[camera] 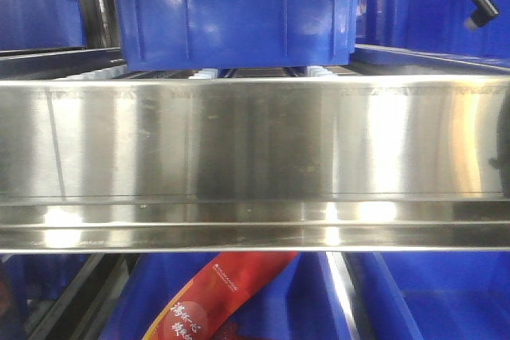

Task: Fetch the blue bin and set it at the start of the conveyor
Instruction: 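Lift the light-blue bin with both grippers and pull it off the shelf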

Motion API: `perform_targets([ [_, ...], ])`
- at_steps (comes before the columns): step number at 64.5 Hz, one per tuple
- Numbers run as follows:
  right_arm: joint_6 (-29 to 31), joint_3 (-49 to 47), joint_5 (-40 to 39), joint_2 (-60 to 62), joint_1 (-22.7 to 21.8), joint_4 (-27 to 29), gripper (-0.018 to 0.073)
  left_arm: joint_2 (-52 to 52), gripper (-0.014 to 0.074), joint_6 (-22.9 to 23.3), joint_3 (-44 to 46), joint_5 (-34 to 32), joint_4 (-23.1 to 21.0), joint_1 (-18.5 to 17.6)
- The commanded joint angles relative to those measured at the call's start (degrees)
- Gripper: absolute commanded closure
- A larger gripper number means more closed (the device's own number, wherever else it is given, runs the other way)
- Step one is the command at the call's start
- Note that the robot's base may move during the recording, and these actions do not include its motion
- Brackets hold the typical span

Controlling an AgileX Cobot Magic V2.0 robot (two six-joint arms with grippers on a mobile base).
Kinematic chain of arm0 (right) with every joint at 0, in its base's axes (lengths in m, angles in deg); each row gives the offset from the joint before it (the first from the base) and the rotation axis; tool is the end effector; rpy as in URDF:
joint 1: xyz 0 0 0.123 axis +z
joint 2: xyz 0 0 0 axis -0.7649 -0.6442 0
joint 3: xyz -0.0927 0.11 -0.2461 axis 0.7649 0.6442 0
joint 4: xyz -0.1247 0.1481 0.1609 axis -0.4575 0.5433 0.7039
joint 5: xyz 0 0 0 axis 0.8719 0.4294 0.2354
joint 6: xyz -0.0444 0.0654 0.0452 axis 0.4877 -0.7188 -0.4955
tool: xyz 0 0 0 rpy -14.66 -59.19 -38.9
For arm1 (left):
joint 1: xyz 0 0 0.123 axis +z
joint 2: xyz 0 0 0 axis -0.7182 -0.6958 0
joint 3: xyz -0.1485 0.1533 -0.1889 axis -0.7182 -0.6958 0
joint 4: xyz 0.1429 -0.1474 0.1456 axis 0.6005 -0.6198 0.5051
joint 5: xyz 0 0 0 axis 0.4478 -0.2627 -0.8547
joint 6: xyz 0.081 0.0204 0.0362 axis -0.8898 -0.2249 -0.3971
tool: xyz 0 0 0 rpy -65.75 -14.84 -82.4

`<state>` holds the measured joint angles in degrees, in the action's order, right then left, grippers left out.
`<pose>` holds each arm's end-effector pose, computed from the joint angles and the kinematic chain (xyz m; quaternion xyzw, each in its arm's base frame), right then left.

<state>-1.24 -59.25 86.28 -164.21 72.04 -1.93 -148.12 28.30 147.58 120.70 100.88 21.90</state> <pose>0.3298 0.1006 0.4906 0.0439 0.8906 -0.0009 0.4526 0.3382 -0.1208 0.4883 -0.0033 0.8846 -0.0247 0.4656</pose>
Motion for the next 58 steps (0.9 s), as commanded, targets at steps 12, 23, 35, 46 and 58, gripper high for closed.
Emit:
perform_targets([
  [12, 0.52, -0.59, -2.49, 0.74, 0.26, -1.11, 0.0712, 0.71, 0.0707, 0.14, 0.48, -2.59, 0.90, -0.44],
  [23, 0.52, -0.59, -2.49, 0.74, 0.26, -1.11, 0.0712, 0.71, 0.0707, 0.14, 0.48, -2.86, 1.00, -0.44],
  [35, 0.52, -0.59, -2.49, 0.74, 0.26, -1.11, 0.0712, 0.71, 0.0707, 0.14, 0.48, -3.69, 0.99, -0.44],
  [46, 0.52, -0.59, -2.40, 0.74, 0.26, -1.11, 0.0712, 0.71, 0.0707, 0.14, 0.48, -3.69, 0.99, -0.44],
  [58, 0.52, -0.59, -2.40, 0.74, 0.26, -1.11, 0.0712, 0.71, 0.0707, 0.14, 0.48, -3.27, 0.99, -0.44],
])
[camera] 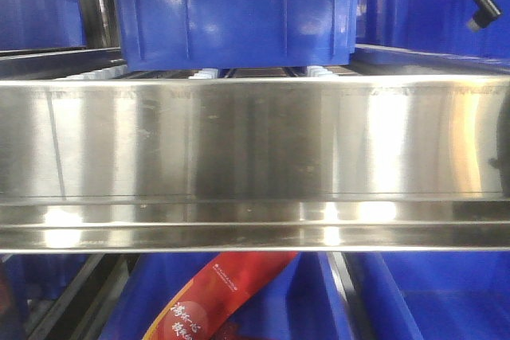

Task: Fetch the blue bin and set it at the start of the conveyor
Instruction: 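Lift the light-blue bin with both grippers and pull it off the shelf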

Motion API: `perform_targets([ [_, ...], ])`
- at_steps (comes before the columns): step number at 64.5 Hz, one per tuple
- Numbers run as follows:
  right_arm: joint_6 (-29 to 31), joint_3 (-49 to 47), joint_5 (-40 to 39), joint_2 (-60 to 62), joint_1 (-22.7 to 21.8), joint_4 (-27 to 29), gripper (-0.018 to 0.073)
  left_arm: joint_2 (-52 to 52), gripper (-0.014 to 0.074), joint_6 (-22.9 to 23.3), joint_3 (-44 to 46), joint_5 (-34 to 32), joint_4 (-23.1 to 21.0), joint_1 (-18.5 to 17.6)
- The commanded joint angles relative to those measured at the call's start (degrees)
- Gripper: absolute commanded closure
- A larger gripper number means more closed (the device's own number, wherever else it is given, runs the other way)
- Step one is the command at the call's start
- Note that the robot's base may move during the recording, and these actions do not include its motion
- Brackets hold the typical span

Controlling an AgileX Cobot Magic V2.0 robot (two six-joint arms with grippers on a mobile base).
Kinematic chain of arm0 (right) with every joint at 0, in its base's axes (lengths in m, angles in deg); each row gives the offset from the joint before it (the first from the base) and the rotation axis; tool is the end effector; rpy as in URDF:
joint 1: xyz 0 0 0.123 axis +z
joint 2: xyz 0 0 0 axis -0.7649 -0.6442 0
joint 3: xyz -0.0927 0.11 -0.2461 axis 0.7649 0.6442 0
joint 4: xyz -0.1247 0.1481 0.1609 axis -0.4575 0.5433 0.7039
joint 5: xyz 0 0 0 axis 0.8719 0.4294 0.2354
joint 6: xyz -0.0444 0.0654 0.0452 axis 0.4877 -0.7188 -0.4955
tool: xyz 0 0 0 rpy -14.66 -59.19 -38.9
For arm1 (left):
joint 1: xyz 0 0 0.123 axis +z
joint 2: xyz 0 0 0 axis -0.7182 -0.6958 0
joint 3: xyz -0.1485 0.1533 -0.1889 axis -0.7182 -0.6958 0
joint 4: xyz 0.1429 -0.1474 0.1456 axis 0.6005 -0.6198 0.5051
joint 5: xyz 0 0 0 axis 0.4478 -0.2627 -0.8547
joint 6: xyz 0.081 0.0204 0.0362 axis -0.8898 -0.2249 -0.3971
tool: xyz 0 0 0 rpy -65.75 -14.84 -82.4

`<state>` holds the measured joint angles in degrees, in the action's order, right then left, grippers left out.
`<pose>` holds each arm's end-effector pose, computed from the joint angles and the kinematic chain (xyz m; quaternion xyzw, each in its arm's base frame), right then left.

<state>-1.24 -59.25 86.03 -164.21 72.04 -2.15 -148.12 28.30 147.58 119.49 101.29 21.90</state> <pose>0.3301 0.1004 0.4910 0.0436 0.8894 -0.0020 0.4550 0.3393 -0.1210 0.4899 -0.0018 0.8794 -0.0250 0.4754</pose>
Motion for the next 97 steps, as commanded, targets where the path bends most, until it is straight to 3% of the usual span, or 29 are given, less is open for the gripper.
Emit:
perform_targets([
  [1, 0.52, -0.59, -2.15, 0.74, 0.26, -0.89, 0.0712, 0.71, 0.0707, 0.14, 0.48, -1.92, 0.58, -0.44],
  [18, 0.52, -0.59, -2.52, 0.74, 0.26, -0.89, 0.0712, 0.71, 0.0707, 4.01, 0.48, 2.03, 8.16, -0.33],
  [34, 0.52, -0.59, -4.07, 0.74, 0.26, -0.89, 0.0712, 0.71, 0.0707, 4.01, 0.48, 1.58, 6.34, -0.33],
  [92, 0.52, -0.59, -4.31, 0.74, 0.26, -0.89, 0.0712, 0.71, 0.0707, 4.01, 0.48, -2.89, 6.57, -0.33],
  [97, 0.52, -0.59, -5.38, 0.74, 0.26, -2.71, 0.0712, 0.71, 0.0707, 4.01, 0.48, -2.89, 6.57, -0.33],
])
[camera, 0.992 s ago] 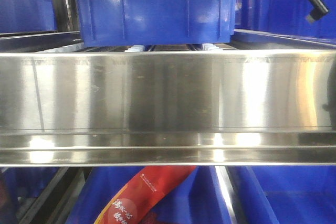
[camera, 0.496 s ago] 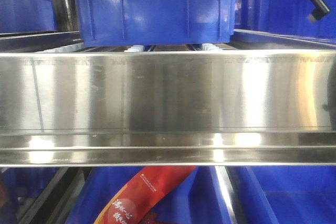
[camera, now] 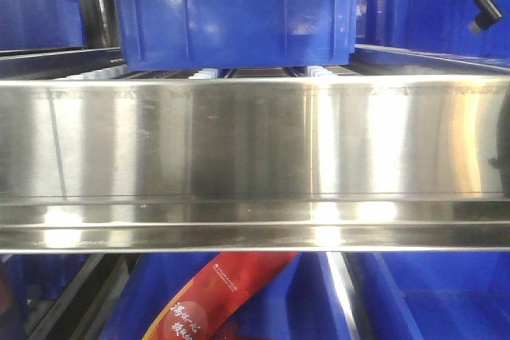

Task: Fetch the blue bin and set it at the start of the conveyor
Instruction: 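Lift the light-blue bin with both grippers and pull it off the shelf, then hold the bin with both grippers while driving to the red conveyor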

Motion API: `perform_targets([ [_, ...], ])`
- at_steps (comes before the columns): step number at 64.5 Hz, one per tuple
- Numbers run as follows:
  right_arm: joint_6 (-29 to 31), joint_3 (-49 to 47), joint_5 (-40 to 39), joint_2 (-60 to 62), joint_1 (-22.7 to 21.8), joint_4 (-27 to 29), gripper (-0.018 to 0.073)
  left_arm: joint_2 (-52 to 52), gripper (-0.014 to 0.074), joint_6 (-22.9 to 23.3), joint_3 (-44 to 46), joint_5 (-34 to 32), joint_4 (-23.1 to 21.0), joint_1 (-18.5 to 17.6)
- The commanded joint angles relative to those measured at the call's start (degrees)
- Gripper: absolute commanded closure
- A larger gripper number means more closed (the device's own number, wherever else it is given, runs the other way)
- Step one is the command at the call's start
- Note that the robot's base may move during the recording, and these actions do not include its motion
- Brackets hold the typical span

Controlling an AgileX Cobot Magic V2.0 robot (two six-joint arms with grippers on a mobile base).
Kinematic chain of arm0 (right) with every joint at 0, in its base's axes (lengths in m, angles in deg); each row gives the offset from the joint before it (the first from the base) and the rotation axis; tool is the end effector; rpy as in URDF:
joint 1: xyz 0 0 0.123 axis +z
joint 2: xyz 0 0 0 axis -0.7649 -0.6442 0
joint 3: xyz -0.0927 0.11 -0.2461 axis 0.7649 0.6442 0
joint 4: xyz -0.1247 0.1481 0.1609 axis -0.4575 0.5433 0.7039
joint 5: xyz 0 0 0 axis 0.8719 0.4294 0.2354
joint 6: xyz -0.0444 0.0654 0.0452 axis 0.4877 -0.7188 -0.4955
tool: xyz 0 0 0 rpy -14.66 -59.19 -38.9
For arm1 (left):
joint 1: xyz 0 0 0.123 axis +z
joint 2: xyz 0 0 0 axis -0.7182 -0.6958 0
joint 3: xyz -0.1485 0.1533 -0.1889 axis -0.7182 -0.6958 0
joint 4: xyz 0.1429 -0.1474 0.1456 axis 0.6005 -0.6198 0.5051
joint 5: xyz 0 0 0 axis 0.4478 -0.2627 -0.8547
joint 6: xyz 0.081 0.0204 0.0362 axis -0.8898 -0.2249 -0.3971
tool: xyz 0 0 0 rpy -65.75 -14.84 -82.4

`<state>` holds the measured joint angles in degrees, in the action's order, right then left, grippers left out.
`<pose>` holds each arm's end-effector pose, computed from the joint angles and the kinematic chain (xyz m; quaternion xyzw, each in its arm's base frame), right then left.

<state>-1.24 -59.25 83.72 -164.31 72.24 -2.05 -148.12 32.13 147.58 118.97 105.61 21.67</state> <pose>0.3323 0.1033 0.4932 0.0379 0.8816 0.0063 0.4705 0.3406 -0.1169 0.4926 -0.0302 0.8706 -0.0088 0.4909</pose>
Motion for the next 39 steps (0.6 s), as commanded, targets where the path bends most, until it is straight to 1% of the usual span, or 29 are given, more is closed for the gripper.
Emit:
perform_targets([
  [1, 0.52, -0.59, -3.35, 0.84, 0.06, -3.15, 0.0712, 0.71, 0.0707, 0.18, 0.48, -2.35, 2.35, -0.10],
  [39, 0.52, -0.59, -4.44, 0.84, 0.06, -3.61, 0.0712, 0.71, 0.0707, 0.18, 0.48, -2.35, 2.63, -0.10],
])
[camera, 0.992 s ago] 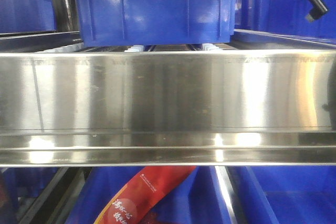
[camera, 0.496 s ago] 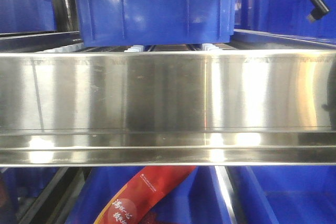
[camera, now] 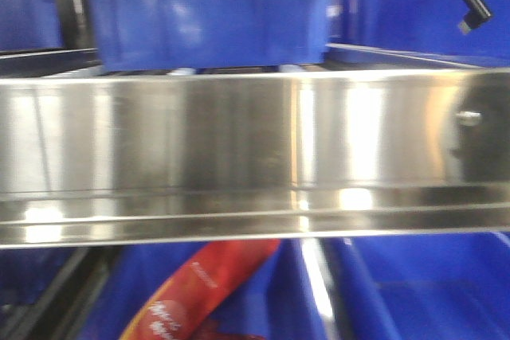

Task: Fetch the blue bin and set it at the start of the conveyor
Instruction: 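Hold the bin with both grippers while driving to the red conveyor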

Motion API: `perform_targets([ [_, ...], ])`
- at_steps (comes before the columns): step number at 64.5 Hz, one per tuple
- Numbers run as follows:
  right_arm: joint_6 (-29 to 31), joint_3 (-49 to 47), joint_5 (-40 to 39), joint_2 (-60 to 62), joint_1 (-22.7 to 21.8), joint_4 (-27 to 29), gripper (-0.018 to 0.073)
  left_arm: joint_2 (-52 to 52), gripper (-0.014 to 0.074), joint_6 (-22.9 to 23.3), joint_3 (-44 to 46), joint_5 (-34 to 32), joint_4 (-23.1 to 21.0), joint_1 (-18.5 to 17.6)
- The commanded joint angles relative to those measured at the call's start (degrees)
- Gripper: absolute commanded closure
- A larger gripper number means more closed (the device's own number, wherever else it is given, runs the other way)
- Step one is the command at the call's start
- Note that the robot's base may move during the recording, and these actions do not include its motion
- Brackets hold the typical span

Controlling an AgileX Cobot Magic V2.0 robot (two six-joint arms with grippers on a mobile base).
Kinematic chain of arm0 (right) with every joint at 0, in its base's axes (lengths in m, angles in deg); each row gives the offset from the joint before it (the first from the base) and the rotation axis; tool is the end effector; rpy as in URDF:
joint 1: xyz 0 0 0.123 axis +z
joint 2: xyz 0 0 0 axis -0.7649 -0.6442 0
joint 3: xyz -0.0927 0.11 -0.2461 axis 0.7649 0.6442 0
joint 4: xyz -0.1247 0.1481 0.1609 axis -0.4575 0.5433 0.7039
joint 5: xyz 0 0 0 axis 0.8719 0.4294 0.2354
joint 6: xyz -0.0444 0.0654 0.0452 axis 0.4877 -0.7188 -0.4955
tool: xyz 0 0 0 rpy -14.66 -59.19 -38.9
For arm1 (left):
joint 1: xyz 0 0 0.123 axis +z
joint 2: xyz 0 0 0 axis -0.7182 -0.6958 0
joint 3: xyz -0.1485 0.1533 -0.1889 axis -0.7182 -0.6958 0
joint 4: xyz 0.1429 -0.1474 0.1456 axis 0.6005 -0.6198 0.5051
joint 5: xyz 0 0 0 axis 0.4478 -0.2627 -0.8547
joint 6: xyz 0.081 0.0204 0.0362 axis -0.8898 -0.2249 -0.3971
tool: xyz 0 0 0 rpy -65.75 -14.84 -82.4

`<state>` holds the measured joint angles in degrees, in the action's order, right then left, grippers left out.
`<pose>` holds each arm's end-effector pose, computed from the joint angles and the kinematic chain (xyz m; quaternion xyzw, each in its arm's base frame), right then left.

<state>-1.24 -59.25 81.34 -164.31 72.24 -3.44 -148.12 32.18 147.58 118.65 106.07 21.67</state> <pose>0.3346 0.1028 0.4968 0.0343 0.8704 0.0022 0.4911 0.3410 -0.1165 0.4932 -0.0302 0.8687 -0.0063 0.4945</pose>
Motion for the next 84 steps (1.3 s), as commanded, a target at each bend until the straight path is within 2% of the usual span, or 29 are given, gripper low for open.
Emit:
perform_targets([
  [1, 0.52, -0.59, -2.06, 0.84, 0.06, -2.22, 0.0712, 0.71, 0.0707, 0.14, 0.48, -2.04, 2.18, -0.10],
  [84, 0.52, -0.59, -3.92, 0.84, 0.06, -1.20, 0.0712, 0.71, 0.0707, 0.14, 0.48, -2.04, 2.18, -0.10],
])
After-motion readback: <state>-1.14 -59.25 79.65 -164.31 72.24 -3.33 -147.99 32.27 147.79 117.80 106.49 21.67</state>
